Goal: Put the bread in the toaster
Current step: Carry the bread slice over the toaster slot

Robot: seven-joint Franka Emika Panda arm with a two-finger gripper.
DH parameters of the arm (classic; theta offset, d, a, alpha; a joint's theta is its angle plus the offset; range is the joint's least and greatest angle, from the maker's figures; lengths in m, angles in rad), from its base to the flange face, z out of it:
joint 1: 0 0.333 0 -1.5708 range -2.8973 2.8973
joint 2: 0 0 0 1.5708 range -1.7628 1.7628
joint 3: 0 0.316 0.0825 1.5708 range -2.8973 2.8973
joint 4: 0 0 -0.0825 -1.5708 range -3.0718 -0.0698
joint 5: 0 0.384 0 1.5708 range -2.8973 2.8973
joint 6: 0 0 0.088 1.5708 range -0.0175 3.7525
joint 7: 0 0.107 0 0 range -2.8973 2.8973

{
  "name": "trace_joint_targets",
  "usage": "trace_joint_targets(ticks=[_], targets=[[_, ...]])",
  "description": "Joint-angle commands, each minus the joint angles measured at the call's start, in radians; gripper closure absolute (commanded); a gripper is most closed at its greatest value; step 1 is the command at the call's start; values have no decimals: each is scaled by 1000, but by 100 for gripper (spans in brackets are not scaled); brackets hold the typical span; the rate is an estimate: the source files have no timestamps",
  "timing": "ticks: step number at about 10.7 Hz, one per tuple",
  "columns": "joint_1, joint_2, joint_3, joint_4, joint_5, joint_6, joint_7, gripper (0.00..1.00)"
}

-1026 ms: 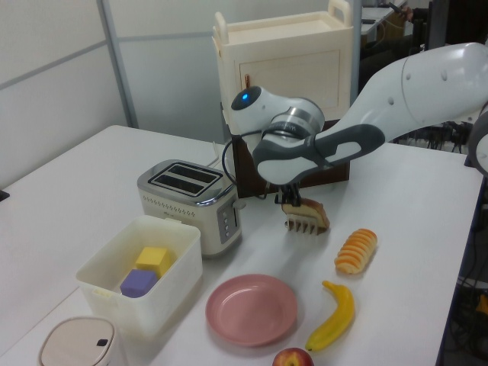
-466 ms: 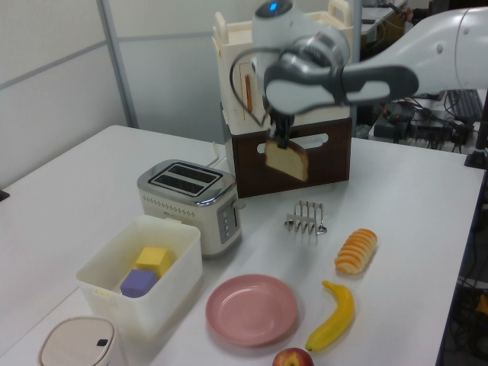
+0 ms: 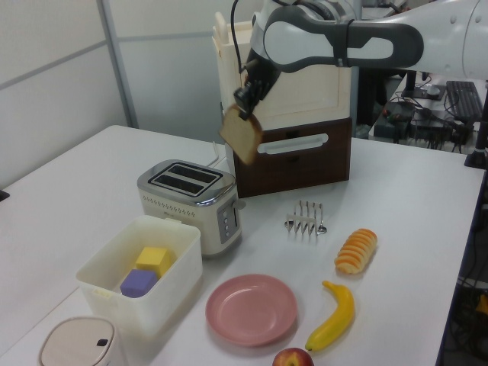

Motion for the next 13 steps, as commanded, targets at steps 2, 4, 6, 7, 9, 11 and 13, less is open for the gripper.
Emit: trace_joint_targets(ticks=[2, 4, 6, 7, 9, 11, 13], targets=[[46, 89, -2, 15, 22, 262, 169, 100], [62, 129, -1, 16, 19, 278, 168, 100], [82, 158, 1, 16, 17, 279, 168, 100], [84, 164, 2, 16, 13, 279, 164, 100], [86, 173, 2, 16, 5, 279, 161, 100], [87, 177, 7, 16, 13, 273, 175, 100], [99, 177, 8, 13, 19, 269, 186, 100]])
